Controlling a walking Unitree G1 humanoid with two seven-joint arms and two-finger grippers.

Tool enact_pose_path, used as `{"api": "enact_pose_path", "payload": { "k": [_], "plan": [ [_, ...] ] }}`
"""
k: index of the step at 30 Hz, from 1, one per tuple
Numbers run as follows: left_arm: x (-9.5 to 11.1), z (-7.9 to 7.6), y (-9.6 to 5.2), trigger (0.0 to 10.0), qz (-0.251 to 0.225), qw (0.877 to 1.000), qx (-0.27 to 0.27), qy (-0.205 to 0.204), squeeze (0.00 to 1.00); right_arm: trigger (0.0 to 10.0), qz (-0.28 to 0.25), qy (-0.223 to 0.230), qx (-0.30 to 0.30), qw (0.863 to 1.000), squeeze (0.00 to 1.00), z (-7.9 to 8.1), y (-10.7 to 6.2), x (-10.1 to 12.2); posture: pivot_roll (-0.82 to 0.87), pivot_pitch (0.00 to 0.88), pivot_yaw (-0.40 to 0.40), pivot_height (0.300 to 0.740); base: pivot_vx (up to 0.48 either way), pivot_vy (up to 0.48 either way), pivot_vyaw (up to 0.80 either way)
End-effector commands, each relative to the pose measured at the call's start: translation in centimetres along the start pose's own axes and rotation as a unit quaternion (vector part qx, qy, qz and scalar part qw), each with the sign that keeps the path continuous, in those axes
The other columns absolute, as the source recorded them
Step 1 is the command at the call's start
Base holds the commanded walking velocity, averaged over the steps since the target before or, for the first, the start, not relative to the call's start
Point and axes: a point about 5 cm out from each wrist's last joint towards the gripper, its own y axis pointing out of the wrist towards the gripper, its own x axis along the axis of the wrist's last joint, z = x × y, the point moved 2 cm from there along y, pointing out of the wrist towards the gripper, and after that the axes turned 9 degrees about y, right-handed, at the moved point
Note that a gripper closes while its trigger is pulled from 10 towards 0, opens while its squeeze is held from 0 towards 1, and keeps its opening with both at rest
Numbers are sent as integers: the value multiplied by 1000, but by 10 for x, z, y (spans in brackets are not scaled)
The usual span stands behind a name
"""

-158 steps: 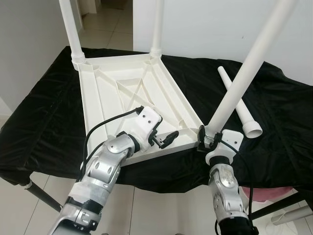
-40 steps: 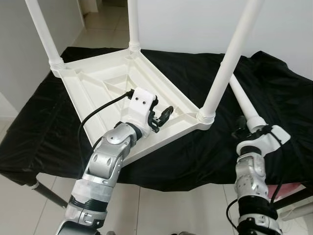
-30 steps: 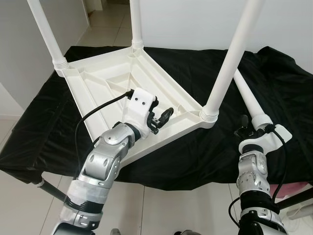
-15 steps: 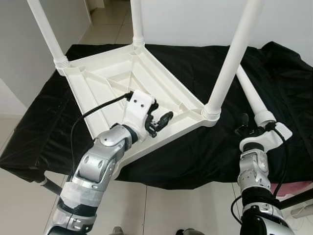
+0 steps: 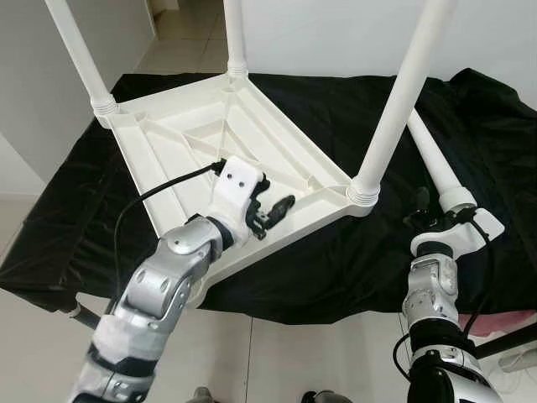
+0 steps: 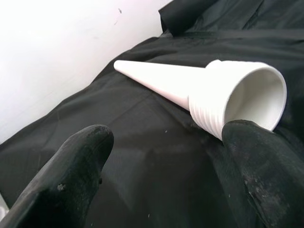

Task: Building children table

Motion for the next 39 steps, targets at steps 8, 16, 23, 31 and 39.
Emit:
{"api": "enact_pose_path", "payload": {
  "k": [8, 16, 23, 31, 39],
  "plan": [
    [5, -42, -12, 10000, -15, 980, -196, 17, 0, 10000, 8, -9, -5, 1000, 0, -6, 0, -4, 85, 97, 46, 740, 0, 0, 0],
    [4, -46, -13, 10000, -7, 979, -202, 24, 0, 10000, 11, -25, 8, 1000, 0, -4, 7, -1, 86, 99, 45, 740, 0, 0, 0],
    [4, -46, -15, 10000, -2, 980, -198, 26, 0, 10000, 21, -34, 21, 999, 0, 1, 17, 2, 87, 105, 46, 740, 0, 0, 0],
    [4, -45, -13, 10000, 1, 981, -191, 32, 0, 6667, 91, -90, 16, 992, 0, 6, 38, -4, 95, 105, 47, 740, 0, 0, 0],
    [4, -44, -13, 10000, 3, 982, -185, 36, 0, 0, 105, -79, 26, 991, 0, 13, 43, -5, 102, 99, 42, 740, 0, 0, 0]
  ]
}}
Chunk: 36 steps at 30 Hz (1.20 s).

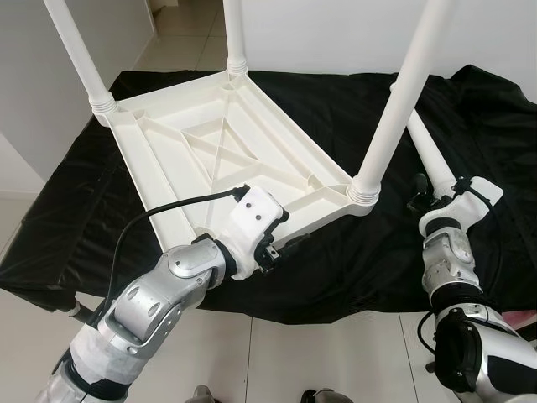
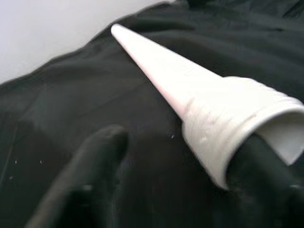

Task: Building children table

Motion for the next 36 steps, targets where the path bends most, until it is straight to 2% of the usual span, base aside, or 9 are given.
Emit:
{"api": "enact_pose_path", "payload": {
  "k": [1, 19, 23, 24, 25, 26, 31, 33, 36],
  "plan": [
    [5, -15, -1, 10000, -17, 995, -99, 9, 0, 0, 12, 2, 9, 1000, 0, 5, 3, -2, 102, 99, 42, 740, 0, 0, 0],
    [3, -11, 4, 10000, -14, 996, -84, 21, 0, 0, -28, -20, 29, 999, 0, 15, 1, 2, 98, 77, 31, 740, 0, 0, 0],
    [6, -2, 6, 10000, -23, 997, -68, 21, 0, 1961, -76, -43, 49, 995, 0, 23, -3, 11, 73, 52, 16, 740, 0, 0, 0],
    [9, 4, 8, 10000, -33, 998, -54, 17, 0, 6275, -106, -59, 66, 990, 0, 31, -5, 20, 65, 45, 15, 740, 0, 0, 0],
    [9, 4, 8, 10000, -33, 998, -54, 17, 0, 6275, -106, -59, 66, 990, 0, 31, -5, 20, 65, 45, 15, 740, 0, 0, 0],
    [12, 11, 10, 10000, -43, 998, -39, 9, 0, 10000, -135, -70, 84, 985, 0, 40, -6, 32, 47, 34, 17, 740, 0, 0, 0],
    [20, 28, 12, 10000, -68, 998, -12, -5, 0, 10000, -217, -93, 118, 964, 0, 66, -4, 74, 29, 20, 15, 740, 0, 0, 0],
    [27, 40, 13, 10000, -88, 996, 3, -15, 0, 10000, -274, -97, 144, 946, 0, 87, -6, 105, 13, 6, 17, 740, 0, 0, 0],
    [29, 43, 13, 10000, -93, 996, 6, -17, 0, 10000, -287, -95, 152, 941, 0, 93, -7, 113, 13, 6, 17, 740, 0, 0, 0]
  ]
}}
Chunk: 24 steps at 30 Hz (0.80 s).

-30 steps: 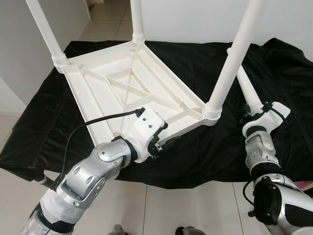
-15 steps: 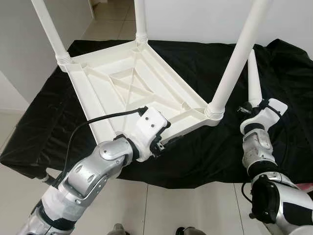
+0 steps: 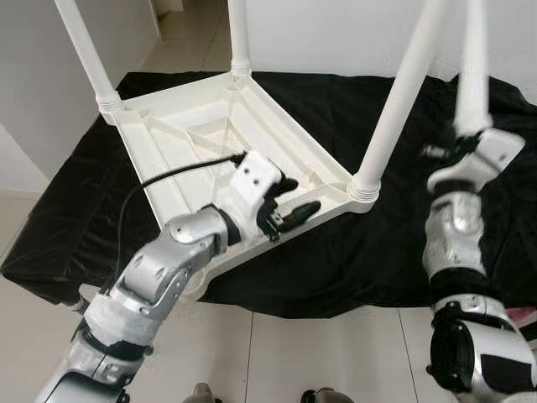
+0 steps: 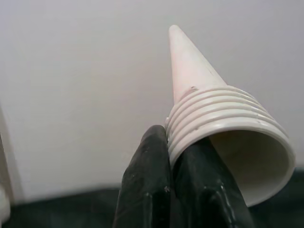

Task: Building children table

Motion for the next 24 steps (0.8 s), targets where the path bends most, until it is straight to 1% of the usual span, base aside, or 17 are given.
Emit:
{"api": "enact_pose_path", "payload": {
  "k": [1, 2, 3, 4, 6, 8, 9, 12, 13, 15, 16, 18, 19, 20, 22, 23, 24],
  "plan": [
    [1, 1, 0, 10000, -6, 1000, -7, -4, 0, 10000, -11, -3, 5, 1000, 0, 3, 1, 3, 13, 6, 17, 740, 0, 0, 0],
    [2, 5, 0, 10000, -8, 1000, -3, 1, 0, 10000, -36, -3, 21, 999, 0, 12, 7, 16, 10, 1, 17, 740, 0, 0, 0],
    [4, 11, -1, 10000, -11, 1000, 3, 3, 0, 10000, -69, 0, 45, 997, 0, 26, 15, 33, 6, 0, 18, 740, 0, 0, 0],
    [4, 11, -1, 10000, -11, 1000, 3, 3, 0, 10000, -69, 0, 45, 997, 0, 26, 15, 33, 6, 0, 18, 740, 0, 0, 0],
    [11, 17, -2, 10000, -30, 999, 10, -6, 0, 10000, -148, 6, 95, 984, 0, 56, 26, 76, 3, 0, 16, 740, 0, 0, 0],
    [11, 17, -2, 10000, -30, 999, 10, -6, 0, 10000, -148, 6, 95, 984, 0, 56, 26, 76, 3, 0, 16, 740, 0, 0, 0],
    [13, 18, -2, 10000, -40, 999, 7, -17, 0, 10000, -179, 10, 112, 977, 0, 67, 29, 95, 3, 0, 15, 740, 0, 0, 0],
    [16, 21, -3, 10000, -55, 998, 7, -31, 0, 10000, -234, 11, 148, 961, 0, 87, 29, 127, 4, 0, 17, 740, 0, 0, 0],
    [17, 22, -3, 10000, -57, 998, 9, -33, 0, 10000, -244, 11, 158, 957, 0, 91, 29, 133, 4, 0, 17, 740, 0, 0, 0],
    [17, 23, -3, 10000, -58, 998, 10, -33, 0, 10000, -250, 12, 163, 954, 0, 94, 28, 137, 4, 0, 17, 740, 0, 0, 0],
    [20, 27, -4, 10000, -66, 997, 10, -41, 0, 10000, -270, 21, 186, 944, 0, 106, 26, 150, 5, 0, 16, 740, 0, 0, 0],
    [21, 28, -5, 10000, -68, 997, 10, -44, 0, 10000, -275, 23, 192, 942, 0, 109, 25, 154, 5, 0, 16, 740, 0, 0, 0],
    [24, 32, -7, 10000, -76, 996, 10, -48, 0, 10000, -284, 24, 207, 936, 0, 116, 23, 160, 5, 0, 17, 740, 0, 0, 0],
    [24, 32, -7, 10000, -76, 996, 10, -48, 0, 10000, -284, 24, 207, 936, 0, 116, 23, 160, 5, 0, 17, 740, 0, 0, 0],
    [32, 43, -13, 10000, -97, 993, 13, -62, 0, 10000, -280, 23, 252, 926, 0, 130, 17, 160, 6, 0, 16, 740, 0, 0, 0],
    [35, 47, -15, 10000, -104, 992, 15, -66, 0, 10000, -274, 22, 267, 924, 0, 135, 14, 158, 6, 0, 15, 740, 0, 0, 0],
    [37, 52, -18, 10000, -108, 992, 17, -67, 0, 10000, -255, 22, 280, 925, 0, 137, 12, 148, 8, 0, 12, 740, 0, 0, 0]
  ]
}}
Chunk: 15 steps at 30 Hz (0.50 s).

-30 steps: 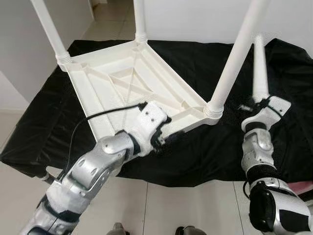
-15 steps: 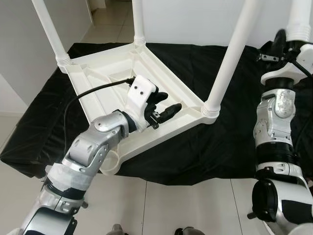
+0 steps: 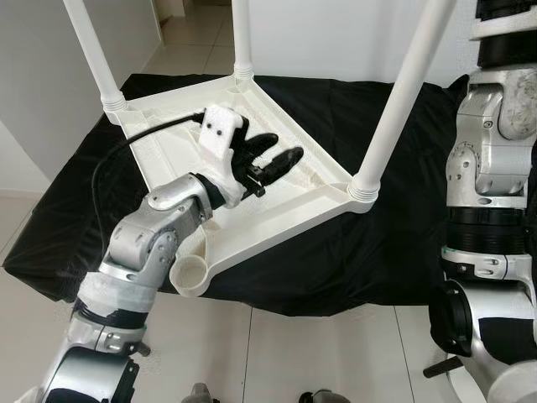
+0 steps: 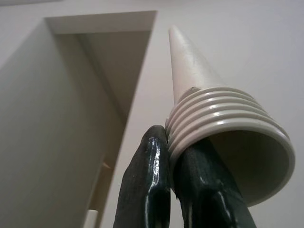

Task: Building children table

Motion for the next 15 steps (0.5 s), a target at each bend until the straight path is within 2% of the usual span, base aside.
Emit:
{"api": "enact_pose_path", "payload": {
  "k": [1, 4, 5, 6, 8, 9, 10, 12, 13, 14, 15],
  "plan": [
    [9, 1, -4, 10000, -19, 998, -53, -2, 0, 10000, 11, 17, 32, 999, 0, 13, -3, -4, 8, 0, 12, 740, 0, 0, 0],
    [10, 2, -4, 10000, -19, 998, -52, -1, 0, 10000, 18, 20, 34, 999, 0, 14, -5, -6, 8, 0, 12, 740, 0, 0, 0],
    [12, 4, -6, 10000, -22, 998, -56, 2, 0, 10000, 39, 25, 40, 998, 0, 17, -13, -14, 10, 0, 6, 740, 0, 0, 0],
    [12, 4, -6, 10000, -22, 998, -56, 2, 0, 10000, 39, 25, 40, 998, 0, 17, -13, -14, 10, 0, 6, 740, 0, 0, 0],
    [20, 7, -10, 10000, -35, 997, -62, -5, 0, 10000, 77, 33, 48, 995, 0, 21, -28, -26, 11, 0, 0, 740, 0, 0, 0],
    [20, 7, -10, 10000, -35, 997, -62, -5, 0, 10000, 77, 33, 48, 995, 0, 21, -28, -26, 11, 0, 0, 740, 0, 0, 0],
    [24, 10, -12, 10000, -42, 997, -64, -15, 0, 10000, 99, 41, 52, 993, 0, 25, -38, -32, 11, 0, 0, 740, 0, 0, 0],
    [26, 12, -13, 10000, -47, 996, -66, -23, 0, 10000, 112, 47, 54, 991, 0, 27, -43, -35, 12, 0, -5, 740, 0, 0, 0],
    [29, 14, -15, 10000, -52, 995, -79, -36, 765, 10000, 148, 56, 84, 984, 0, 37, -56, -43, 12, 0, -7, 740, 0, 0, 0],
    [29, 14, -15, 10000, -52, 995, -79, -36, 765, 10000, 148, 56, 84, 984, 0, 37, -56, -43, 12, 0, -7, 740, 0, 0, 0],
    [32, 15, -16, 10000, -59, 992, -94, -57, 1000, 10000, 173, 69, 103, 977, 0, 45, -67, -48, 12, 0, -7, 740, 0, 0, 0]
  ]
}}
